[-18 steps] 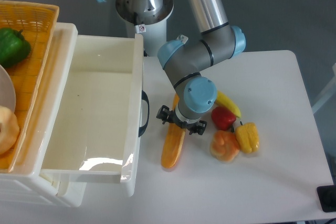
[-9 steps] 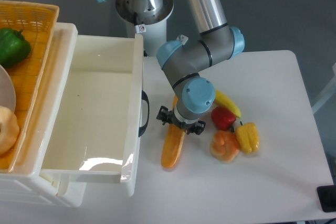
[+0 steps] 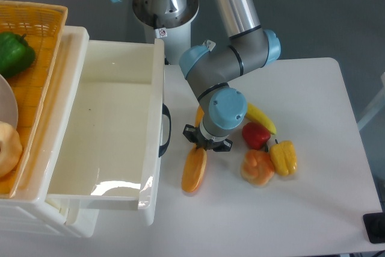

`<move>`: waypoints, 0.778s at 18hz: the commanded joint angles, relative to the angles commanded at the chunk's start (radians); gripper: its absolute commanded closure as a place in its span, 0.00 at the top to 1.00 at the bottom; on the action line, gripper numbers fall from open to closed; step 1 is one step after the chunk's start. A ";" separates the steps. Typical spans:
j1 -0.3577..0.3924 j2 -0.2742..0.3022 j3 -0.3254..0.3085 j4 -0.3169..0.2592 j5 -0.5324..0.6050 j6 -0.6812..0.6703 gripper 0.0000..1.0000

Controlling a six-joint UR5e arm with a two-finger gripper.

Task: Pick up the long bread
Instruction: 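Lift the grasped bread up off the table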

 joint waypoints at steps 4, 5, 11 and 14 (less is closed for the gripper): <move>0.002 0.028 0.043 -0.014 0.002 0.005 0.00; 0.002 0.034 0.060 -0.032 0.002 0.005 0.00; -0.002 0.071 0.161 -0.066 -0.009 0.008 0.00; 0.000 0.093 0.178 -0.066 -0.009 0.098 0.00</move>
